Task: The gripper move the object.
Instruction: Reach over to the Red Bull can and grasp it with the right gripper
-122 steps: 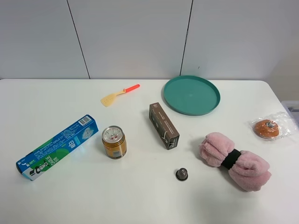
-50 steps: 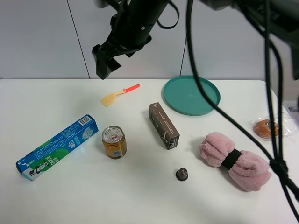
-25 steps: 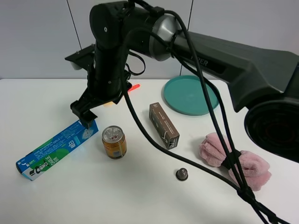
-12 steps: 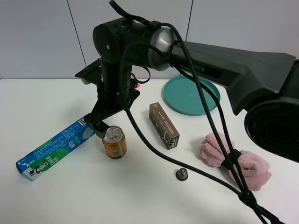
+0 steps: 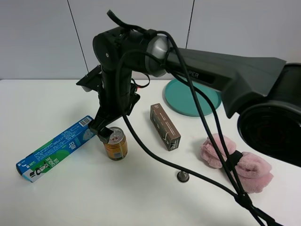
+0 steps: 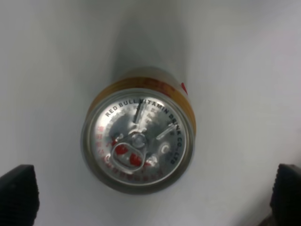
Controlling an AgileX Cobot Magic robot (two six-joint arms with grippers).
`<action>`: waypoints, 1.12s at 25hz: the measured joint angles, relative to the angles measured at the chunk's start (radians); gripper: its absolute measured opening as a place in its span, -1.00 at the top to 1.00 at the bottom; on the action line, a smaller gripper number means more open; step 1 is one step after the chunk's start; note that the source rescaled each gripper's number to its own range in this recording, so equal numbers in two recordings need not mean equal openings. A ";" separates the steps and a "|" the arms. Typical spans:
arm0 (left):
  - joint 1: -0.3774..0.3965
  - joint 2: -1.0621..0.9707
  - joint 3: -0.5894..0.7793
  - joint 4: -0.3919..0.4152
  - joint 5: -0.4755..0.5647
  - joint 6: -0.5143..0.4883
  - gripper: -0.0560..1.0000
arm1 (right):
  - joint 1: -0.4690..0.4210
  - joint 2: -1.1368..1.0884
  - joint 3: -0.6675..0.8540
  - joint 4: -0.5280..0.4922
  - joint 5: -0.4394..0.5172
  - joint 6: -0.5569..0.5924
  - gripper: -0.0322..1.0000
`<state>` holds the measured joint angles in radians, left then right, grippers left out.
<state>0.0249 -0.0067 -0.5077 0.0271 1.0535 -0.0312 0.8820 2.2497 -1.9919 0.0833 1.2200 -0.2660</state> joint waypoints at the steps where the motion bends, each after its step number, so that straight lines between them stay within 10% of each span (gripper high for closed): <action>1: 0.000 0.000 0.000 0.000 0.000 0.000 -1.00 | 0.000 0.010 0.000 0.000 -0.001 0.000 -0.99; 28: 0.000 0.000 0.000 0.000 0.000 0.000 -1.00 | 0.000 0.142 0.000 0.035 -0.110 -0.042 -0.99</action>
<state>0.0249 -0.0067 -0.5077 0.0271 1.0535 -0.0312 0.8820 2.3915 -1.9919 0.1187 1.1097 -0.3078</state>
